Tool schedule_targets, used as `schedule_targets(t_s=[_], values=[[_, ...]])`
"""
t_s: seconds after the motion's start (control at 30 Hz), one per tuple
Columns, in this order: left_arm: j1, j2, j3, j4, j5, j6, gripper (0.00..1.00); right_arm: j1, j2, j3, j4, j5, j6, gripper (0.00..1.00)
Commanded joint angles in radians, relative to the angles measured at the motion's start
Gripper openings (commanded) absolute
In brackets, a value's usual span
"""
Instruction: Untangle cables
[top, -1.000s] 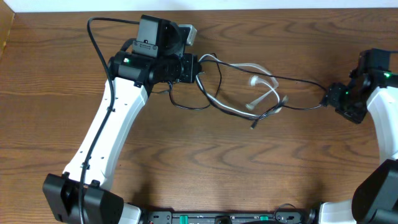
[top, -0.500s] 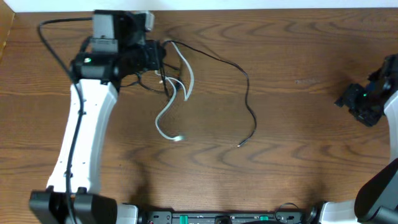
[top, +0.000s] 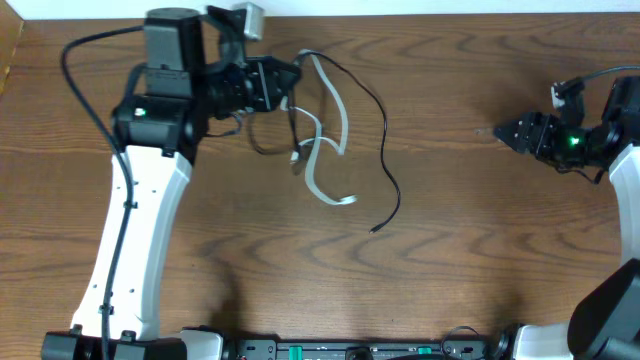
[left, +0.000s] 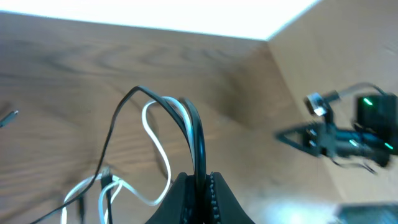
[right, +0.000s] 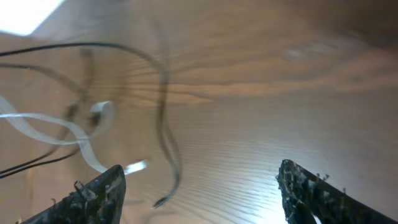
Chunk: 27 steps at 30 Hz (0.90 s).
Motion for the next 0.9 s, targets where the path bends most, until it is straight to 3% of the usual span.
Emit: schedule_targets(t_s=[0.0,0.2,0.47,0.57,0.7,0.77,0.8,0.87], values=[[-0.084,-0.003,-0.006,-0.005,0.032,-0.04,0.07,0.026,-0.073,0.008,0.007,-0.14,-0.043,0.75],[-0.23,0.024,-0.024,-0.053,-0.244,-0.038,0.08,0.032,-0.105,0.008,-0.001,-0.128,0.014,0.74],[-0.353,0.157,-0.032,-0.077,-0.414,-0.038,0.08,0.032,-0.104,0.007,-0.048,-0.01,0.068,0.74],[-0.371,0.222,-0.032,-0.076,-0.417,-0.037,0.25,0.034,-0.104,0.006,-0.061,0.019,0.068,0.75],[-0.371,0.26,-0.032,-0.08,-0.417,0.027,0.38,0.056,-0.104,0.006,-0.062,0.048,0.068,0.75],[-0.37,0.254,-0.03,-0.081,-0.418,0.089,0.57,0.066,-0.104,0.006,-0.062,0.049,0.068,0.76],[-0.369,0.251,-0.026,-0.086,-0.421,0.103,0.62,0.071,-0.104,0.006,-0.061,0.049,0.068,0.76],[-0.367,0.238,-0.007,-0.115,-0.457,0.102,0.66,0.08,-0.104,0.006,-0.056,0.053,0.068,0.77]])
